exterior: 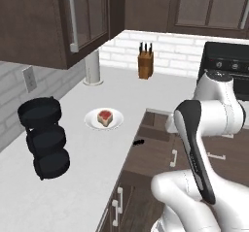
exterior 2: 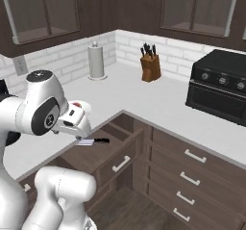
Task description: Pick up the knife from the drawer and place it on the cutting board. Then place the meat from the plate to the cutting board.
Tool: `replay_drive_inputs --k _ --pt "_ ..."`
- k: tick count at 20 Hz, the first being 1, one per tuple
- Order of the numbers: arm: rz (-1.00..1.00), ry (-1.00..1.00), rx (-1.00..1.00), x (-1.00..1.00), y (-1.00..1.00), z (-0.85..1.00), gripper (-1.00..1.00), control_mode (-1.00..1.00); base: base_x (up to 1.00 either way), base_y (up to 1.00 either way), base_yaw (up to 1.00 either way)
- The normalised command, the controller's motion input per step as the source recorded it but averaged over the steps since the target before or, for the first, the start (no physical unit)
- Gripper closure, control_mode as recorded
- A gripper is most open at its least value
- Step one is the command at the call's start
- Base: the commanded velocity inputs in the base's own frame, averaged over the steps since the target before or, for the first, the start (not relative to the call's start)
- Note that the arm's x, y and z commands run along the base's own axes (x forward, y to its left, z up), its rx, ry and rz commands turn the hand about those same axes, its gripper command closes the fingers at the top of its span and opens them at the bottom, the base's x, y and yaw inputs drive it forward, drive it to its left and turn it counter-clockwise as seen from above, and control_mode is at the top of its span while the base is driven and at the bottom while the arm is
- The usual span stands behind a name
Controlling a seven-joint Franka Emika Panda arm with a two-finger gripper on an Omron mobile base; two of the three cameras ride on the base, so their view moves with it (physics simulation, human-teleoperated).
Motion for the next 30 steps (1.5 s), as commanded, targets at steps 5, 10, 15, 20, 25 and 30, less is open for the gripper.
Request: replay_drive_inputs --k 5,10,15,20,25,30 --pt "-0.09 0.0 0.01 0.63 -0.31 -0.69 -1.0 -1.0 0.0 0.0 0.0" --pt "-0.1 0.11 0.01 0.78 -0.23 -0.4 -1.0 -1.0 0.0 0.0 0.0" --pt "-0.09 0.09 0.0 0.52 -0.19 -0.3 -1.0 -1.0 0.0 0.0 0.0" --pt "-0.06 0.03 0.01 0.44 -0.2 -0.31 -1.0 -1.0 0.0 0.0 0.0" --pt "0.0 0.01 0.13 0.42 -0.13 -0.42 -1.0 -1.0 0.0 0.0 0.0" --pt "0.0 0.03 0.1 0.43 -0.04 -0.39 -1.0 -1.0 0.0 0.0 0.0"
